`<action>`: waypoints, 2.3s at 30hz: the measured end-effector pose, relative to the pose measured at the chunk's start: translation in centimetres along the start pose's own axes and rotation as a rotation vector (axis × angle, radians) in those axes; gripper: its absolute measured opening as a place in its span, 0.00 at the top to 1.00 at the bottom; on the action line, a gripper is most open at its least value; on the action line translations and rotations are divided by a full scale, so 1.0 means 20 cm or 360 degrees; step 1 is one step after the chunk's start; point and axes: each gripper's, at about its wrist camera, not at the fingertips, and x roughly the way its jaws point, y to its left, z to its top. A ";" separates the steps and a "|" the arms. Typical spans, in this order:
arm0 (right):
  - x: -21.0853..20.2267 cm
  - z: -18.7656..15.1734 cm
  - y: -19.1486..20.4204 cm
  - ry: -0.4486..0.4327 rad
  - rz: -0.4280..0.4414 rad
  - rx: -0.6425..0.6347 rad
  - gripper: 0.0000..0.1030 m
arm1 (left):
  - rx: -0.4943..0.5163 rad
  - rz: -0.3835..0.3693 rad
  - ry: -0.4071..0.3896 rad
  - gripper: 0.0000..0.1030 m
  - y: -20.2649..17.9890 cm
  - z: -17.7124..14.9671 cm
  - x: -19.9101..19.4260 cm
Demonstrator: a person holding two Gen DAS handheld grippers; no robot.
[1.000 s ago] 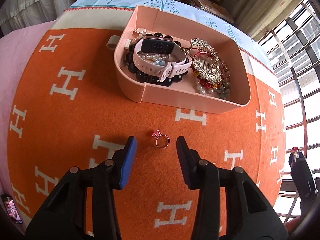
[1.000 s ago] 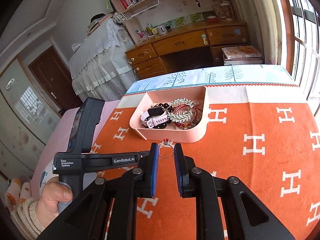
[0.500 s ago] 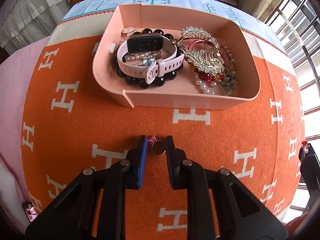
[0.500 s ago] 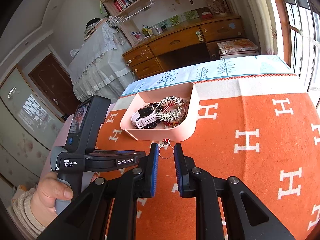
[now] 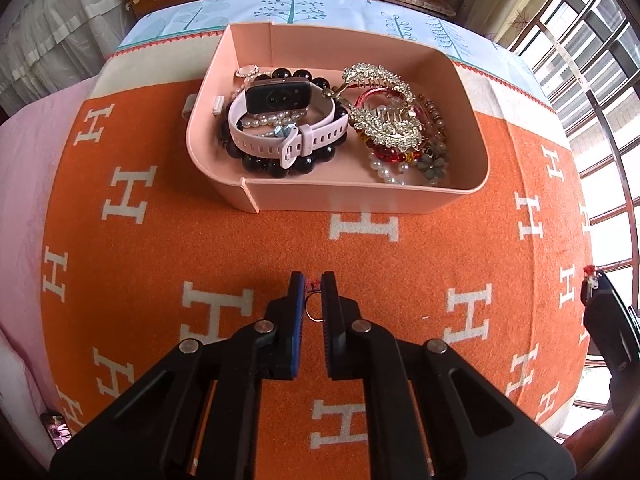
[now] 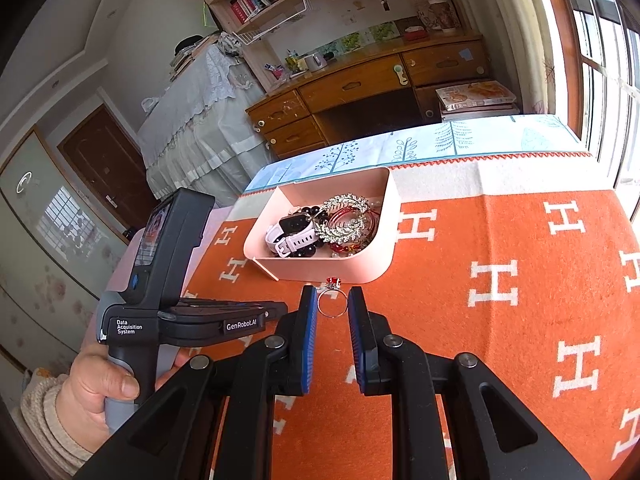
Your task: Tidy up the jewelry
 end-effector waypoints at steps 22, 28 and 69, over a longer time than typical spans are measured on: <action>0.34 0.58 0.16 0.0017 -0.0125 0.0103 0.85 | 0.0095 -0.0093 -0.0434 0.94 0.11 0.58 -0.46; 0.60 0.64 0.02 0.0113 -0.0237 0.0170 0.84 | 0.0145 -0.0020 -0.0361 0.93 0.11 0.70 -0.20; -0.28 -0.05 0.37 -0.0080 -0.0357 -0.0054 0.40 | 0.0122 0.0099 -0.0775 0.28 0.11 -0.44 -0.79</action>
